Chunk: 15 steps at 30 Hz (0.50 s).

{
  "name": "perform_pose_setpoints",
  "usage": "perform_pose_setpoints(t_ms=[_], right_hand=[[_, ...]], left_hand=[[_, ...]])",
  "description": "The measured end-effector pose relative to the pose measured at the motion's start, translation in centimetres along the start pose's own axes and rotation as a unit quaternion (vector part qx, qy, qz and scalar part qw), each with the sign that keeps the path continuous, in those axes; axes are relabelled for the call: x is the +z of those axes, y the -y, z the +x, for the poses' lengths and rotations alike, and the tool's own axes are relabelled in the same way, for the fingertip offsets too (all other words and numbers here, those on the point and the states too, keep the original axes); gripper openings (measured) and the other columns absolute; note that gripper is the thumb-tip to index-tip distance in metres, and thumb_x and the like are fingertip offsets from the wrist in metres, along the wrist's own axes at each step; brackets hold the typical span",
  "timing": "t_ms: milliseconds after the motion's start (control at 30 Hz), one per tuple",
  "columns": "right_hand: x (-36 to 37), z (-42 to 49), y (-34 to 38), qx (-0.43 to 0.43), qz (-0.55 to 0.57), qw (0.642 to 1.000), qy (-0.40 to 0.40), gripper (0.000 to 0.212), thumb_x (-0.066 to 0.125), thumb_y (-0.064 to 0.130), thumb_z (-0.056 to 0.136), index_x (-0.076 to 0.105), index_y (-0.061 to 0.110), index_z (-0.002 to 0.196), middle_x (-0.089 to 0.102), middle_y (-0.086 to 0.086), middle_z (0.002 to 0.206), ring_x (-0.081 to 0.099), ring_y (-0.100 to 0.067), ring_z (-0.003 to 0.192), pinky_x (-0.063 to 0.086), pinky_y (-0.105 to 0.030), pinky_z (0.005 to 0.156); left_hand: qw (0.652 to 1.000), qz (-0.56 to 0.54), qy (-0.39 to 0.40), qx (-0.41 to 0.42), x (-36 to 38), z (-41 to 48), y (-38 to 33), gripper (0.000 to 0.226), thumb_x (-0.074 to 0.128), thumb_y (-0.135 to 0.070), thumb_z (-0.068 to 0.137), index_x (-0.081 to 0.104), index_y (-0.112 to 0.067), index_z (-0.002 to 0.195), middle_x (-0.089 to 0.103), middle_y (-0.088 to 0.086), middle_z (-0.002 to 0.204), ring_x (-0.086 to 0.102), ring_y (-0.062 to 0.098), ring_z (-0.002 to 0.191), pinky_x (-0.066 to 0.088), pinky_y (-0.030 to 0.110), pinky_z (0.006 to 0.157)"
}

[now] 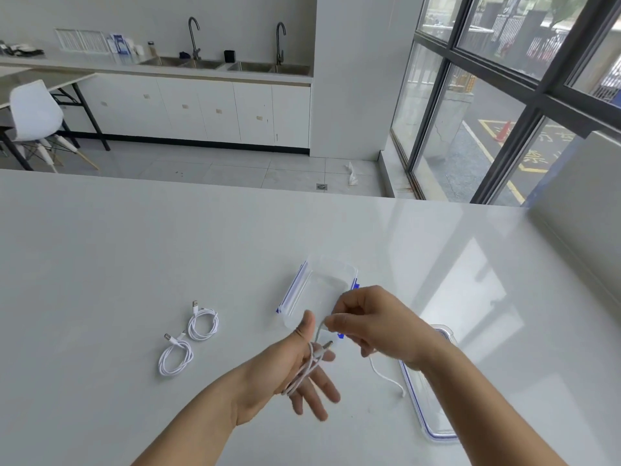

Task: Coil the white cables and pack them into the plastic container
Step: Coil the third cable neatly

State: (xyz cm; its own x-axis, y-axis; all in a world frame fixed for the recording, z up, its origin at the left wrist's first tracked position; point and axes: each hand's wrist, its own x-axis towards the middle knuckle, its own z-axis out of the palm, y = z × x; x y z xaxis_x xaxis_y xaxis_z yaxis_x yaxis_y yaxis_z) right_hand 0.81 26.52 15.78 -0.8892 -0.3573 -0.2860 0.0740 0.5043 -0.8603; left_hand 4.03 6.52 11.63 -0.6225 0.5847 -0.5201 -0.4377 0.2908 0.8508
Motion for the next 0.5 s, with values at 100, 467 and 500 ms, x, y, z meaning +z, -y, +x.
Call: perform_pose_setpoints(t_ms=[100, 467, 500], right_hand=[[2.5, -2.1, 0.7, -0.067, -0.095, 0.990, -0.074, 0.029, 0.059, 0.039, 0.097, 0.066, 0.016, 0.081, 0.061, 0.000, 0.060, 0.054, -0.015, 0.054, 0.051, -0.036, 0.058], [8.8, -4.9, -3.5, -0.073, -0.067, 0.983, -0.152, 0.024, 0.057, 0.040, 0.100, 0.063, 0.021, 0.087, 0.067, -0.007, 0.072, 0.057, -0.007, 0.055, 0.051, -0.031, 0.063], [8.8, -4.7, -4.0, -0.068, -0.056, 0.986, -0.141, 0.020, 0.057, 0.039, 0.100, 0.064, 0.024, 0.089, 0.067, -0.004, 0.072, 0.057, -0.005, 0.055, 0.052, -0.030, 0.064]], left_hand=[[0.989, -0.126, -0.028, 0.074, 0.0, 0.5, 0.2, 0.098, 0.009, -0.083, 0.085, 0.068, -0.014, 0.121, 0.076, 0.014, 0.107, 0.072, 0.033, 0.097, 0.047, 0.040, 0.078], [0.848, -0.479, 0.014, 0.226, -0.3, 0.4, -0.9, 0.101, 0.036, -0.079, 0.087, 0.037, 0.003, 0.147, 0.052, 0.030, 0.145, 0.050, 0.043, 0.135, 0.039, 0.050, 0.111], [0.846, -0.479, 0.022, 0.231, -0.3, 0.3, -0.9, 0.102, 0.036, -0.079, 0.087, 0.037, 0.004, 0.146, 0.051, 0.031, 0.145, 0.050, 0.044, 0.135, 0.038, 0.051, 0.111]])
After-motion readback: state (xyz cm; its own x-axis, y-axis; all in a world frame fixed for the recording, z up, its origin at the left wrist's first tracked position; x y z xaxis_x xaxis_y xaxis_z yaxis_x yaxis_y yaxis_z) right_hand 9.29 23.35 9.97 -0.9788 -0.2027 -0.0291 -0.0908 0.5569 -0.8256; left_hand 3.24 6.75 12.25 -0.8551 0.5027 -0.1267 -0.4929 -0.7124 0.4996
